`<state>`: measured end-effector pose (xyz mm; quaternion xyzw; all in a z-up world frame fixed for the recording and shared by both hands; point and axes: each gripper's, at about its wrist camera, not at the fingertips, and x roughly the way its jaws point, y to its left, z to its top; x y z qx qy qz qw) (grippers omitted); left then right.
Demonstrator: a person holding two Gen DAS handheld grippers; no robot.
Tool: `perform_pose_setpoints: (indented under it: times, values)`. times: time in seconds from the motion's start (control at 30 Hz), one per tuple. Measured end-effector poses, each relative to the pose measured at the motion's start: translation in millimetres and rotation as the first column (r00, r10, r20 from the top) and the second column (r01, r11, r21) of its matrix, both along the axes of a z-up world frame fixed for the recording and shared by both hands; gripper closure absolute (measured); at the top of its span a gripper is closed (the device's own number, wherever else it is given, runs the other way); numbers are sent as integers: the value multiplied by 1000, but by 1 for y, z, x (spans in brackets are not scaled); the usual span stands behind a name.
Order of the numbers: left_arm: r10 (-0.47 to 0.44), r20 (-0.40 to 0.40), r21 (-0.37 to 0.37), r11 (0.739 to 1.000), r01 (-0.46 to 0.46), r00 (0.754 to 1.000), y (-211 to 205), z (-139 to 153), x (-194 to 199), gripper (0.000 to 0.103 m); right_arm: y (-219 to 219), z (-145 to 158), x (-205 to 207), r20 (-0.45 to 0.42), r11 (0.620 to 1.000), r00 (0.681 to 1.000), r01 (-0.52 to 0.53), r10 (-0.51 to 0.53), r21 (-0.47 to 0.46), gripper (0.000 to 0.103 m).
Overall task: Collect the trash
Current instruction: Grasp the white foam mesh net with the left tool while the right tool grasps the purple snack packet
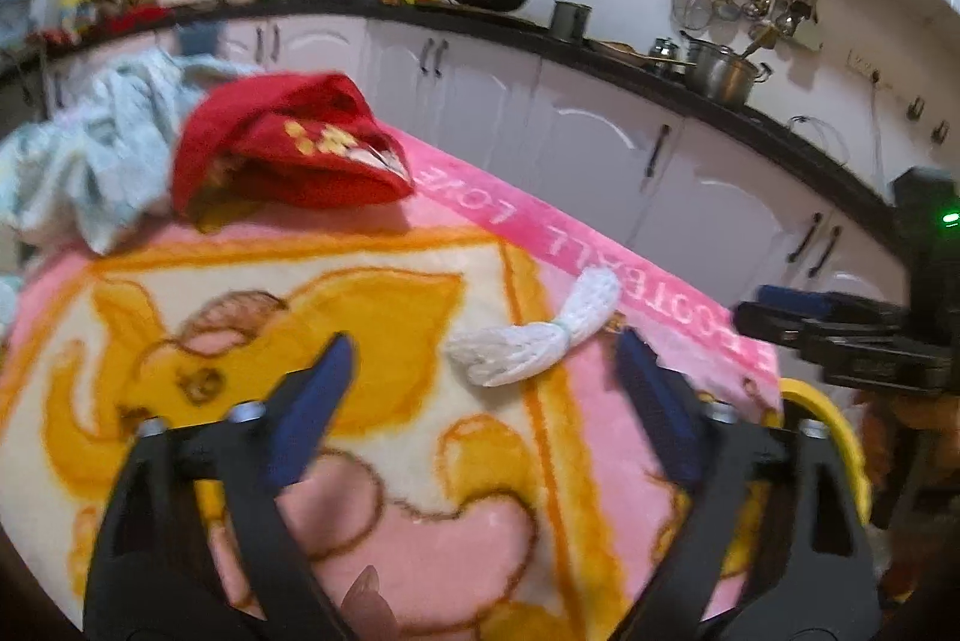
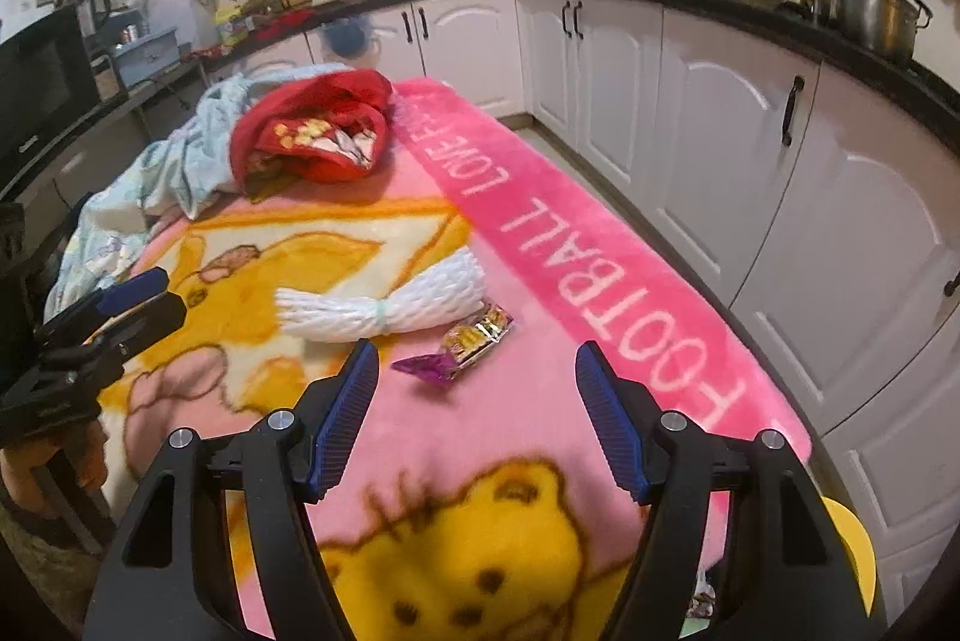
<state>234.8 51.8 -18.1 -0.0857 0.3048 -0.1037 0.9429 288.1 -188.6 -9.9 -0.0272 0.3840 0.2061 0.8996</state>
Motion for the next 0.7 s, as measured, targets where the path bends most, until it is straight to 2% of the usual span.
perform_pose_setpoints:
  times: [0.1, 0.2, 0.27, 0.4, 0.53, 0.6, 0.67, 0.7]
  values:
    - [-6, -33, -19, 1000, 5, 999, 4, -8, 12, 42, 3, -10, 14, -31, 1000, 1000, 6, -6, 0, 39]
    - [-16, -51, -54, 998, 13, 999, 7, -12, 22, 42, 9, -21, 26, -64, 1000, 998, -2, 2, -4, 42]
    - [-33, -79, -96, 995, 25, 996, 7, -17, 31, 42, 12, -31, 35, -94, 1000, 996, -3, 2, -2, 46]
    - [-65, -143, -158, 987, 42, 988, 3, -31, 48, 42, 18, -46, 48, -157, 1000, 988, -1, 6, 29, 48]
    - [-82, -180, -140, 989, 57, 980, -8, -41, 61, 42, 26, -59, 58, -197, 1000, 980, -15, 20, 24, 51]
    - [-79, -204, -133, 990, 52, 976, -10, -48, 67, 43, 28, -66, 60, -216, 1000, 976, -20, 23, 17, 60]
    - [-73, -227, -142, 989, 41, 971, -11, -57, 72, 49, 28, -75, 61, -236, 1000, 972, -23, 26, 16, 68]
    - [-69, -235, -143, 989, 35, 970, -11, -60, 74, 55, 27, -75, 59, -218, 1000, 976, -24, 27, 13, 71]
